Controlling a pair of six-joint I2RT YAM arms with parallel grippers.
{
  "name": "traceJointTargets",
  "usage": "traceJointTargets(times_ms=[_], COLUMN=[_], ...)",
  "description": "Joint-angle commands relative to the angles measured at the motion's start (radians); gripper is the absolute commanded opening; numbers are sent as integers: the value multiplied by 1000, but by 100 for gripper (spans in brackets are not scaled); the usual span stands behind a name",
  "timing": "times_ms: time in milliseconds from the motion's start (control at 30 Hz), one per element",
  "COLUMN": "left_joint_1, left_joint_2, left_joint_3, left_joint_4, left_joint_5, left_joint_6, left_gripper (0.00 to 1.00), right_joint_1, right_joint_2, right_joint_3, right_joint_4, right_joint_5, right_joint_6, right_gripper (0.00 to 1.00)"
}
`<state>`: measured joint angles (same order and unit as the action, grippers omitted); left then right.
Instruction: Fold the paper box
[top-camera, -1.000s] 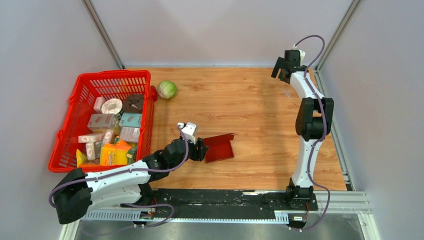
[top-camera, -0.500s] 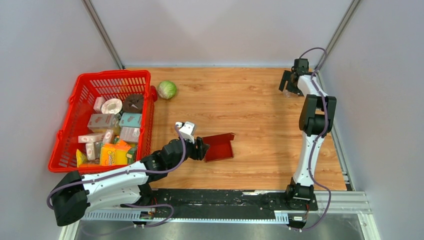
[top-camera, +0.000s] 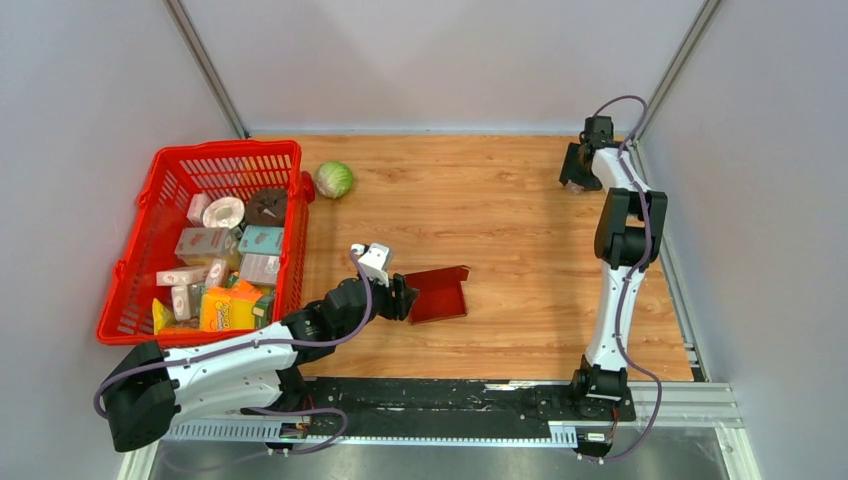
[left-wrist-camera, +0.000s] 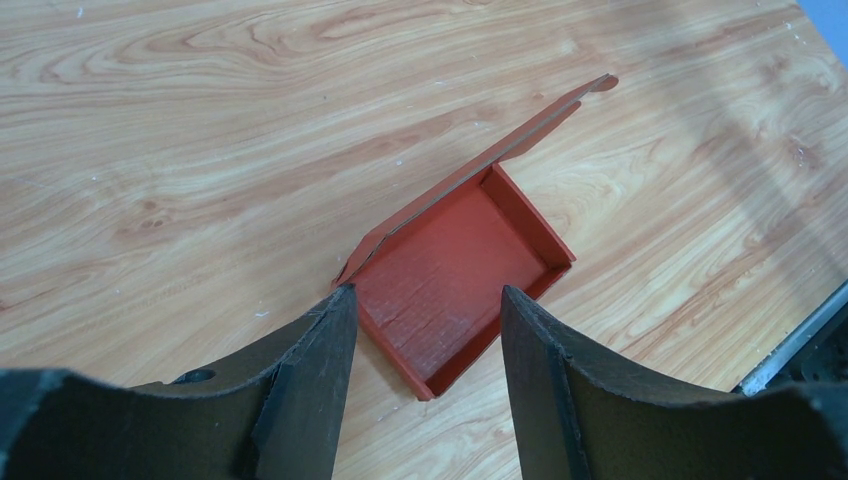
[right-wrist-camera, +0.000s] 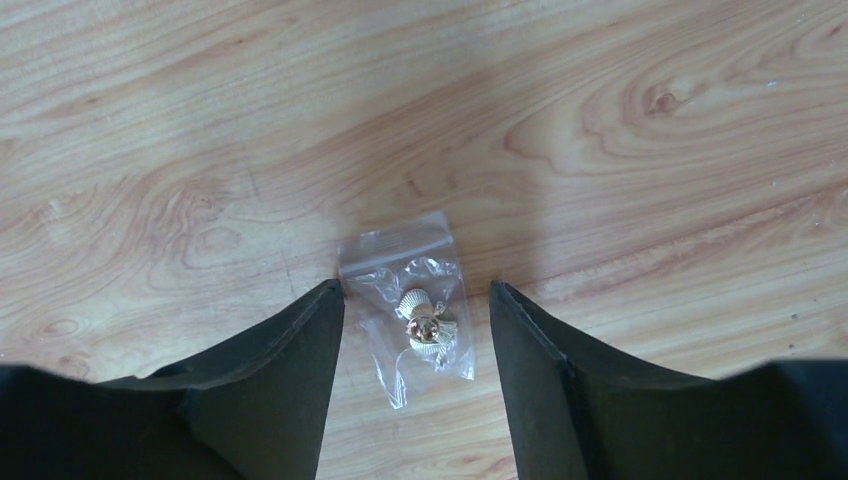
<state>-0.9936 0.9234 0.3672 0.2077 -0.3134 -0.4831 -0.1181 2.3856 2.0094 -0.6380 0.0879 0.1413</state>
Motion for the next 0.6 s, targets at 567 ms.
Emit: traceJointTargets(times_ms=[567], left_joint_1=[-4], left_joint_2=[5], left_joint_3=[6], left_joint_4=[39], left_joint_5=[-4], left_joint_6=[20], left_gripper=[63], right_joint_1=[64], right_joint_2=[-31], right_joint_3=[2], right_joint_4=[-42], right_joint_5=[110], right_joint_6=[9], right_gripper=[37])
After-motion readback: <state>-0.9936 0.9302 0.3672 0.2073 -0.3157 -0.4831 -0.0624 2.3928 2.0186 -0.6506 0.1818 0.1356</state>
